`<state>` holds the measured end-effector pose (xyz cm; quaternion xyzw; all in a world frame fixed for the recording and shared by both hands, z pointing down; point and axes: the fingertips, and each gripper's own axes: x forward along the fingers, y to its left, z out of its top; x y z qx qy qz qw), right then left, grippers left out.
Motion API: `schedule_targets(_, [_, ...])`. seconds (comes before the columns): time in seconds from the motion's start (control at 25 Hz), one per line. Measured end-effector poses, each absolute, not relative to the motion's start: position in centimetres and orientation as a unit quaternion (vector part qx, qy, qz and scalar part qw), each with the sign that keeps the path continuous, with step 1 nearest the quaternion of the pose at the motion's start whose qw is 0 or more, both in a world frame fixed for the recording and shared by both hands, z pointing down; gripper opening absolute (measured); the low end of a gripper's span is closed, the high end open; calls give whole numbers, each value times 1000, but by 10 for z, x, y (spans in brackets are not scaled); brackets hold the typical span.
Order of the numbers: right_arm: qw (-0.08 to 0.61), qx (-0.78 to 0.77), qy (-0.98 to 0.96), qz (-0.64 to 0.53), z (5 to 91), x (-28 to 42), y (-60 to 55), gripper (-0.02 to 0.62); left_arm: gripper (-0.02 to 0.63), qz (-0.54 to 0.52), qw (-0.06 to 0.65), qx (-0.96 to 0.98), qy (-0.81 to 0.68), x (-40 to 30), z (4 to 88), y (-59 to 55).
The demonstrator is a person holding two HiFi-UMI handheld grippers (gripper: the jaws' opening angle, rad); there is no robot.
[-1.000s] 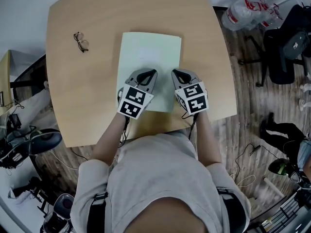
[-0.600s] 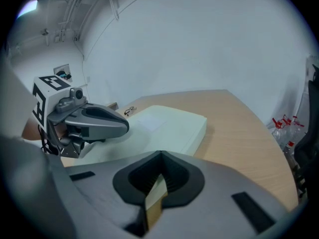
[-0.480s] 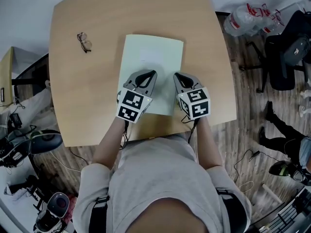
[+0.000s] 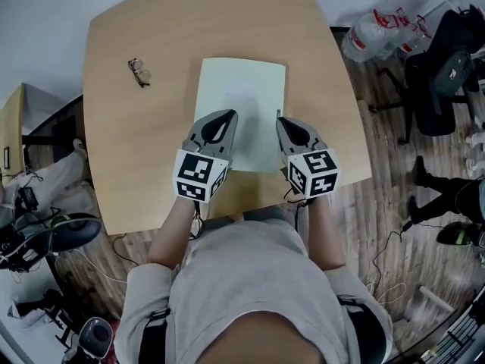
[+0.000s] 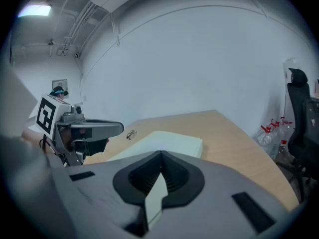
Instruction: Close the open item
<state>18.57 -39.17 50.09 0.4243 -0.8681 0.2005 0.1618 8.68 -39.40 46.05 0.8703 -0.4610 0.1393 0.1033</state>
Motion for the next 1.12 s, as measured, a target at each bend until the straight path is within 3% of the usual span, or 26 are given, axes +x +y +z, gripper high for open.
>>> schedule_targets(1.12, [34,575,-813,86,366,144,-186,8,13,35,32,921,-387,22,358,-228])
